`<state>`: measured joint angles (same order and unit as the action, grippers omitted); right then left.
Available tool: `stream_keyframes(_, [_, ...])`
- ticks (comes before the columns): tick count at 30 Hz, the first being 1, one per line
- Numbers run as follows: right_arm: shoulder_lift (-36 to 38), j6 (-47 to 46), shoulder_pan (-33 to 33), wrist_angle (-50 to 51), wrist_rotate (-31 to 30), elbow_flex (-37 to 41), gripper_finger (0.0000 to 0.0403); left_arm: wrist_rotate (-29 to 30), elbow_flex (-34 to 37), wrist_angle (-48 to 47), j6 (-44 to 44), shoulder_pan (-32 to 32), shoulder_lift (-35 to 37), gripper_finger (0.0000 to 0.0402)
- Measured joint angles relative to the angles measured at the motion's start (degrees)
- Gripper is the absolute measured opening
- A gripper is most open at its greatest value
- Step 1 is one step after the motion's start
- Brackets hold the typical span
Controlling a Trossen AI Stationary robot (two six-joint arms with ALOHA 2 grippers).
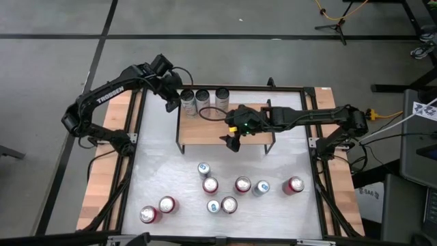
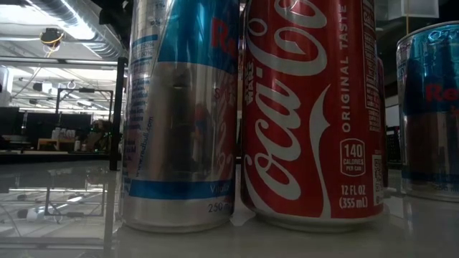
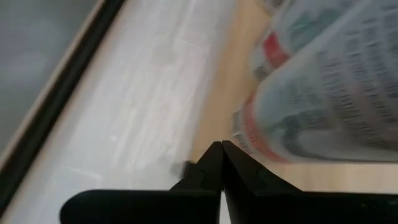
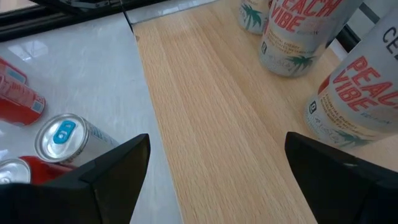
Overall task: Place canned beverage on shelf
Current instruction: Adjust the left white soda can on the shelf, then put the right blue soda can on the shelf
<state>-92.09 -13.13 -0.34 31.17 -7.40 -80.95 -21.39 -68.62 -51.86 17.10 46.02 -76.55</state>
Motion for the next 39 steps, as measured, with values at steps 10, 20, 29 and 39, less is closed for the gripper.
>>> stream_keyframes(10, [2.03,1.87,0.01,3.31,0.59,-0.04,0.0365,4.36,0.0,-0.35,-1.78,0.02,10.5,0.0])
stream_keyframes(20, [8.06,4.5,8.31,11.27,0.57,-0.04,0.0365,4.22,0.0,-6.3,-8.79,-6.05,22.54,0.0])
stream_keyframes(29, [8.72,4.49,18.66,16.14,0.59,-0.04,0.0365,5.95,0.0,-3.32,-16.76,-18.47,27.52,0.0])
stream_keyframes(39, [8.72,-2.41,26.96,18.51,0.53,-0.04,0.0365,15.78,0.0,-0.69,-20.53,-30.85,26.85,0.0])
